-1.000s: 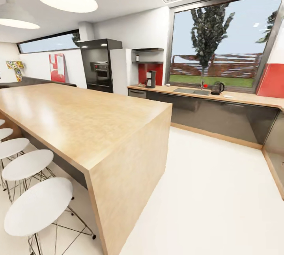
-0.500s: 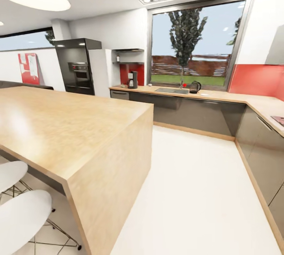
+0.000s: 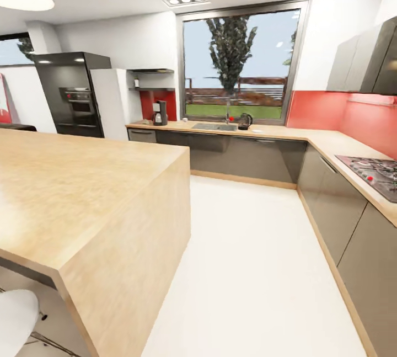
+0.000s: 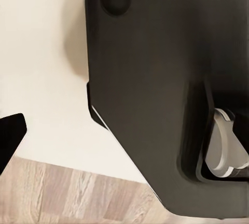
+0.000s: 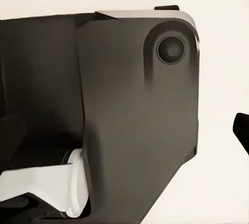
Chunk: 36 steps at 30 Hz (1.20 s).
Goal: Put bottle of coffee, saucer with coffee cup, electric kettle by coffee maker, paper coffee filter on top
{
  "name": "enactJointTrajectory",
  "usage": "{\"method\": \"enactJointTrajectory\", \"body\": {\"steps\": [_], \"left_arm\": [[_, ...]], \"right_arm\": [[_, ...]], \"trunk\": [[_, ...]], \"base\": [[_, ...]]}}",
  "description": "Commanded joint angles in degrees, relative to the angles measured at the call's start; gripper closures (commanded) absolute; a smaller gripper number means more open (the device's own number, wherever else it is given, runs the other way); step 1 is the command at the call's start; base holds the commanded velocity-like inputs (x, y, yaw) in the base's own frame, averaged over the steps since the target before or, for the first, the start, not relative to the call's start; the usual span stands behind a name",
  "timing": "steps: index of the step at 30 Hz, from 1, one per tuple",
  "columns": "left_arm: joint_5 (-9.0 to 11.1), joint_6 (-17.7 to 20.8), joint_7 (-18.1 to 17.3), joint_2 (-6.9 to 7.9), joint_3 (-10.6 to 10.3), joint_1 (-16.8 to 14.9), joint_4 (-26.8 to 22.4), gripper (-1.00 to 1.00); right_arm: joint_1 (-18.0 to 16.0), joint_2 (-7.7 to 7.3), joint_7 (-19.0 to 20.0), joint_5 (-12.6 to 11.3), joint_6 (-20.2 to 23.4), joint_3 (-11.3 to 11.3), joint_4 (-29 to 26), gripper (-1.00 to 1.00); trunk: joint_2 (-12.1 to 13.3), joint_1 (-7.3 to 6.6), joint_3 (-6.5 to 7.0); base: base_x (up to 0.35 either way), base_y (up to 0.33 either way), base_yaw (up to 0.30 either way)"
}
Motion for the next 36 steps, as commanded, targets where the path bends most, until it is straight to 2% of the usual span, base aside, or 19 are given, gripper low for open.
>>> {"method": "enactJointTrajectory", "body": {"steps": [1,36], "left_arm": [[0.0,0.0,0.1,-0.01,0.0,0.0,-0.1,-1.0],[0.1,0.0,0.2,-0.01,0.0,0.0,-0.1,-1.0]], "right_arm": [[-0.1,0.02,0.0,0.0,-0.1,-0.4,0.0,-1.0],[0.0,0.02,0.0,0.1,-0.2,-0.3,0.0,-1.0]], "trunk": [[0.4,-0.21,0.11],[14.4,-7.9,6.4]], "base": [[0.0,0.0,-0.3],[0.0,0.0,-0.297]]}}
